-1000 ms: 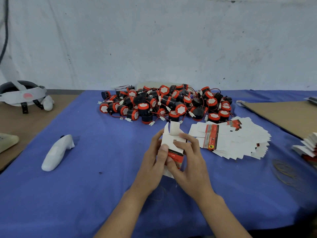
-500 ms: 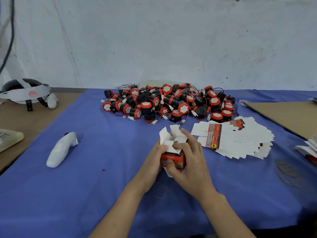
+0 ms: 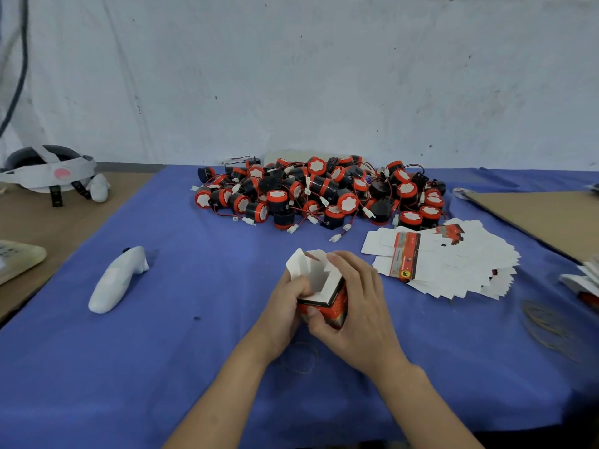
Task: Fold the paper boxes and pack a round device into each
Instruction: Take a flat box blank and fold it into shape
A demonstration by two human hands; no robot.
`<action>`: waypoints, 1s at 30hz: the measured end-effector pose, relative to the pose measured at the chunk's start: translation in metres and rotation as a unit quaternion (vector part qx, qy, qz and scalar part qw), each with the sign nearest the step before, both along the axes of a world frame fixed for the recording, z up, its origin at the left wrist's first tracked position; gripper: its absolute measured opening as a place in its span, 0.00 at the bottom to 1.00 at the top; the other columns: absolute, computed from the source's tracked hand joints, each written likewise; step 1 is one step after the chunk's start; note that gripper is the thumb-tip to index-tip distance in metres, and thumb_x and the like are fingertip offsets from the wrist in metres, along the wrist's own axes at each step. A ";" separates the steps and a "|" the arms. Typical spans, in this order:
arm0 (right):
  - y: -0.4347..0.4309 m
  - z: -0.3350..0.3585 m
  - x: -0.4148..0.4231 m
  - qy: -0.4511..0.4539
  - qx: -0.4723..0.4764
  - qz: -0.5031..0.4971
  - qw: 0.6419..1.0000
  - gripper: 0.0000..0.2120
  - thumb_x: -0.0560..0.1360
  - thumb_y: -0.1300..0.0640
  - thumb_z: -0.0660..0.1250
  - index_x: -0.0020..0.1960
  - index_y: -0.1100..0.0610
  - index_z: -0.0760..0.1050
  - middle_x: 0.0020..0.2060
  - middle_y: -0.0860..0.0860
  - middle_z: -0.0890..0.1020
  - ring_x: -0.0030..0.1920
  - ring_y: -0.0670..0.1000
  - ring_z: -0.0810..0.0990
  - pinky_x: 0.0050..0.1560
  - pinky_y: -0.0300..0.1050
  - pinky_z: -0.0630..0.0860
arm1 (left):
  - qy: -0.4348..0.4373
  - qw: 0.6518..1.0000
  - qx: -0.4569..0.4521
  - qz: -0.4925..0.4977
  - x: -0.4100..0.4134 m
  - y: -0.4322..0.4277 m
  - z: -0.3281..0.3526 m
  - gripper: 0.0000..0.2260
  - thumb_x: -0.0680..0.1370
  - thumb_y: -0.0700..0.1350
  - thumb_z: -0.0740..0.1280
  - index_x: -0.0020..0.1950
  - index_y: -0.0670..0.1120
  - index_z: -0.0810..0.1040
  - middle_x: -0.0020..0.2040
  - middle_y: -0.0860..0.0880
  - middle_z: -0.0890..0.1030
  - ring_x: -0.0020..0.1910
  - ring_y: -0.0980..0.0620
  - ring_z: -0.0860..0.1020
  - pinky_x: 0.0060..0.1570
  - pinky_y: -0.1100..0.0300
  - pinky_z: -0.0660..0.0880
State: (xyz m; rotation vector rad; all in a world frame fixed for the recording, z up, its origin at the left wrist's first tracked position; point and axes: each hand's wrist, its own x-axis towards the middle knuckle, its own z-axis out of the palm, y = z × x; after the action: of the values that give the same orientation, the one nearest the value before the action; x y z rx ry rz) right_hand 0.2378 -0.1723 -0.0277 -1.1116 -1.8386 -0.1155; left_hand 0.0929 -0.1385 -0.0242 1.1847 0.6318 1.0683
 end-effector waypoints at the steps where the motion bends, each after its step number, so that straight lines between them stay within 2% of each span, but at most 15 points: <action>1: 0.000 0.000 0.000 0.000 -0.002 -0.002 1.000 0.35 0.71 0.44 0.69 0.74 0.52 0.63 0.70 0.48 0.70 0.70 0.50 0.69 0.68 0.50 0.70 | -0.004 1.000 0.001 0.005 0.000 0.000 0.000 0.18 0.70 0.43 0.60 0.59 0.49 0.77 0.49 0.48 0.83 0.46 0.53 0.82 0.45 0.56 0.79; 5: -0.001 0.000 0.000 -0.005 -0.012 -0.008 1.000 0.35 0.71 0.43 0.68 0.74 0.54 0.65 0.68 0.48 0.71 0.68 0.49 0.69 0.68 0.45 0.69 | -0.006 1.000 0.018 0.014 0.001 0.000 0.003 0.15 0.69 0.41 0.60 0.52 0.52 0.78 0.46 0.50 0.82 0.45 0.53 0.82 0.43 0.55 0.80; 7: -0.001 0.001 -0.001 -0.018 -0.003 -0.004 1.000 0.31 0.70 0.44 0.68 0.71 0.54 0.70 0.65 0.48 0.72 0.65 0.49 0.71 0.66 0.48 0.72 | -0.001 1.000 0.021 0.022 0.001 0.000 0.004 0.12 0.69 0.41 0.61 0.49 0.51 0.78 0.43 0.49 0.81 0.44 0.52 0.82 0.42 0.56 0.79; 10: -0.001 0.001 -0.001 -0.025 0.002 -0.003 1.000 0.25 0.69 0.45 0.69 0.63 0.54 0.76 0.62 0.47 0.73 0.63 0.50 0.72 0.62 0.50 0.74 | 0.010 0.999 0.041 0.027 0.002 0.000 0.005 0.08 0.70 0.41 0.62 0.48 0.48 0.75 0.45 0.45 0.79 0.47 0.48 0.79 0.46 0.51 0.79; 13: 0.000 0.000 0.000 -0.020 0.007 -0.006 1.000 0.20 0.69 0.45 0.70 0.58 0.54 0.76 0.61 0.48 0.74 0.61 0.50 0.72 0.61 0.49 0.74 | 0.020 0.998 0.038 0.045 0.002 -0.003 0.006 0.11 0.72 0.43 0.62 0.53 0.50 0.78 0.50 0.46 0.82 0.51 0.47 0.80 0.53 0.45 0.78; 16: 0.001 0.000 0.000 -0.006 0.020 -0.006 1.000 0.18 0.70 0.46 0.70 0.56 0.53 0.75 0.59 0.48 0.75 0.60 0.51 0.72 0.60 0.49 0.74 | 0.022 0.999 0.021 0.043 0.002 -0.005 0.008 0.17 0.73 0.47 0.63 0.61 0.56 0.79 0.56 0.46 0.83 0.56 0.46 0.81 0.57 0.46 0.79; 20: 0.001 0.000 0.000 -0.006 0.031 -0.013 0.999 0.16 0.71 0.47 0.70 0.56 0.53 0.75 0.59 0.47 0.77 0.61 0.52 0.71 0.62 0.51 0.73 | -0.022 1.000 -0.007 0.009 0.003 -0.008 0.013 0.20 0.76 0.53 0.65 0.68 0.55 0.76 0.64 0.44 0.80 0.63 0.45 0.79 0.59 0.48 0.79; 22: 0.001 0.000 0.001 -0.012 0.036 -0.020 0.999 0.15 0.72 0.47 0.69 0.56 0.52 0.76 0.59 0.48 0.77 0.62 0.55 0.70 0.62 0.52 0.73 | -0.050 0.998 -0.040 0.001 0.003 -0.008 0.016 0.19 0.80 0.58 0.62 0.69 0.55 0.76 0.65 0.44 0.80 0.64 0.45 0.79 0.59 0.50 0.79; 25: 0.001 0.000 0.001 -0.015 0.037 -0.025 0.999 0.15 0.73 0.47 0.69 0.57 0.49 0.75 0.60 0.49 0.78 0.63 0.58 0.71 0.61 0.55 0.73 | -0.081 0.991 -0.105 -0.008 0.000 -0.006 0.018 0.26 0.80 0.66 0.53 0.69 0.56 0.77 0.66 0.45 0.80 0.64 0.47 0.79 0.61 0.49 0.78; 30: 0.001 -0.002 0.000 -0.027 0.040 -0.032 0.998 0.15 0.72 0.46 0.70 0.56 0.46 0.73 0.60 0.49 0.78 0.63 0.58 0.71 0.59 0.56 0.74 | -0.104 0.986 -0.122 -0.039 -0.002 -0.006 0.018 0.21 0.81 0.60 0.58 0.69 0.53 0.77 0.65 0.45 0.80 0.65 0.46 0.78 0.59 0.50 0.78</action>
State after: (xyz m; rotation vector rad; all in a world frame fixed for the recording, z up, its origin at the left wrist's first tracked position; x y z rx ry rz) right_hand 0.2381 -0.1711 -0.0296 -1.1199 -1.8299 -0.2562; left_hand 0.0909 -0.1445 -0.0058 0.8666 0.5320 1.0005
